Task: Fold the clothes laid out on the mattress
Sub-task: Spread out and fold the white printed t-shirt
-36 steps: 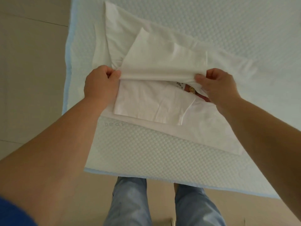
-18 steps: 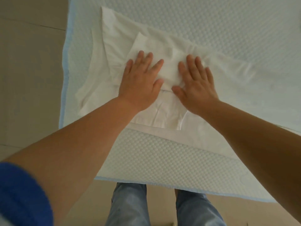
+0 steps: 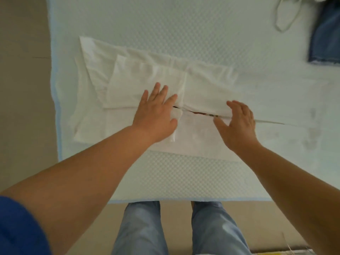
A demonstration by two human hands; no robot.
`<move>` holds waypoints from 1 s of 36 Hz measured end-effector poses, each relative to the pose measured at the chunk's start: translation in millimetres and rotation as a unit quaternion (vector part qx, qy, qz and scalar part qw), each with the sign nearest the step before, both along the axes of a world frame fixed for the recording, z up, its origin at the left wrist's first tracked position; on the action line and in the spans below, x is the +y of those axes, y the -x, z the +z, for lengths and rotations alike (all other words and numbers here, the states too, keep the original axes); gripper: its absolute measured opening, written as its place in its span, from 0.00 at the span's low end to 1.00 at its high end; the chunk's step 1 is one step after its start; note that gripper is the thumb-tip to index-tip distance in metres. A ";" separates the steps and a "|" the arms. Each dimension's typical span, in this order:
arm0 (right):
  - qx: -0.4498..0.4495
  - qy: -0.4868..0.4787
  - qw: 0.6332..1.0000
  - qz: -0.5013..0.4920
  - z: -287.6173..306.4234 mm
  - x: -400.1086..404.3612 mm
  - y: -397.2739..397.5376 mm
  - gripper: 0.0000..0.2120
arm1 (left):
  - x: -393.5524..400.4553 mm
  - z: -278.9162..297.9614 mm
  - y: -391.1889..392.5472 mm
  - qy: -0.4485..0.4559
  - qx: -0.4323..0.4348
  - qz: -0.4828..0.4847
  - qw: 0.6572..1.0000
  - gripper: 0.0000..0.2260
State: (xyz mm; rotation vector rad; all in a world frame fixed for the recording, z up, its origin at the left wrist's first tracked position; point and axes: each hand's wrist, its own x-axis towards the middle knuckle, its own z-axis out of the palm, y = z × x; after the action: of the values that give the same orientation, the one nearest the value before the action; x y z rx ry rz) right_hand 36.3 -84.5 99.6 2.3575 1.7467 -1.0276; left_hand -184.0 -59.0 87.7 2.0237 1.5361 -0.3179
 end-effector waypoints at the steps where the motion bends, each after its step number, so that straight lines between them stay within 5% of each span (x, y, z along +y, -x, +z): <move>1: -0.005 0.014 0.999 -0.030 3.2 -6.9 -16.1 0.29 | -4.3 2.9 -15.2 0.015 -0.014 -0.006 1.000 0.30; 9: -0.053 0.051 0.980 -0.185 8.7 -34.7 -147.2 0.27 | -26.7 -5.2 -124.9 0.048 -0.040 -0.021 0.998 0.31; 16: -0.087 0.019 0.957 -0.277 -19.3 -35.3 -244.4 0.37 | -34.4 -25.3 -164.3 0.023 0.024 -0.015 0.999 0.28; 22: -0.007 0.002 0.943 -0.334 -44.8 -25.7 -277.2 0.26 | -41.6 -18.1 -179.2 -0.021 0.033 0.013 0.999 0.28; 30: 0.013 0.055 0.948 -0.313 -46.2 -16.5 -284.9 0.16 | -34.7 -9.2 -197.8 -0.016 0.030 0.073 0.997 0.28; 36: -0.003 -0.013 0.977 -0.212 -30.9 -19.8 -275.3 0.17 | -18.9 -11.7 -201.2 -0.002 0.006 0.143 0.990 0.20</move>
State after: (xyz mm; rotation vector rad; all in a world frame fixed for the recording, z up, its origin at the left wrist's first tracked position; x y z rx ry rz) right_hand 311.5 -104.3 68.7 2.8169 1.2844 -1.0365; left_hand 17.2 -78.0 76.0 1.7755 1.8066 -0.2144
